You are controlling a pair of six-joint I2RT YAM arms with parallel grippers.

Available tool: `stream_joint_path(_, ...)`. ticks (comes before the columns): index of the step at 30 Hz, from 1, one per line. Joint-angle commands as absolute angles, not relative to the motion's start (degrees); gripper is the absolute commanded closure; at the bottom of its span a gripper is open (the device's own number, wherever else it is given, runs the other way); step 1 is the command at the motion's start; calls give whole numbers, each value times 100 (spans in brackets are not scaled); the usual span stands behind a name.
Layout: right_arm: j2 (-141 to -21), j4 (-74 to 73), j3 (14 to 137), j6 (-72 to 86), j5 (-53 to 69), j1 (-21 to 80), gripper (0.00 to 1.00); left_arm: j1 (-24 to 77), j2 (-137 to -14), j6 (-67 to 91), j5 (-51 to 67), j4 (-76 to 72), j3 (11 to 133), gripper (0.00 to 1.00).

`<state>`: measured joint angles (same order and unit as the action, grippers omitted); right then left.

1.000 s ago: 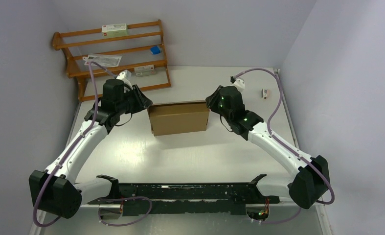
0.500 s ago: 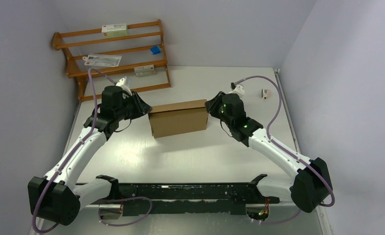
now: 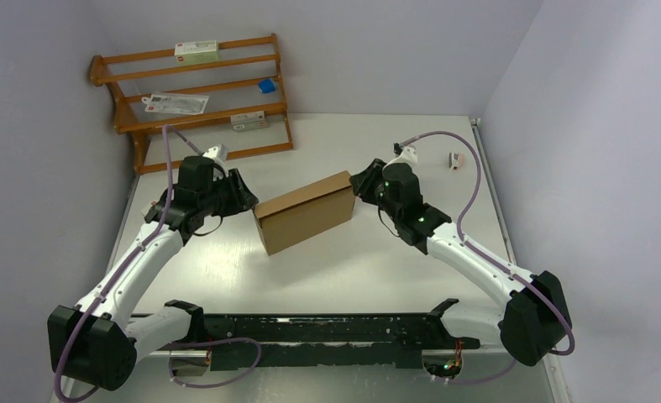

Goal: Fold the paper box

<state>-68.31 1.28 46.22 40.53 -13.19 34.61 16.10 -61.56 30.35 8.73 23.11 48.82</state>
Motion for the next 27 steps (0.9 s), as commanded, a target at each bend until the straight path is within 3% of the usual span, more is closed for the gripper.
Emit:
stream_joint_path(1,-6908,-608,4337,3804,-1274,3470,66,1608,-6091,2826,836,2864,4805,49)
stream_joint_path(5,-6944,-506,4435,3776,-1206,3470,64,1608,-5978,2917,838,2907,4836,40)
stream_joint_path(9,-7015,-597,4851,3592,-1109,3469,56,1608,-5855,2707,360,3222,5365,31)
stream_joint_path(12,-6962,-731,5144,3428,-1152,3470,45,1608,-5781,2420,137,3488,5756,27)
stream_joint_path(17,-6709,-774,5185,3590,-1259,3468,14,1608,-5573,2301,435,3747,5913,23)
stream_joint_path(19,-6680,-748,5158,3678,-1239,3461,7,1608,-5455,2478,598,3813,5831,23)
stream_joint_path(27,-6751,-329,4892,4256,-850,3445,7,1608,-4334,4190,707,3350,4908,16)
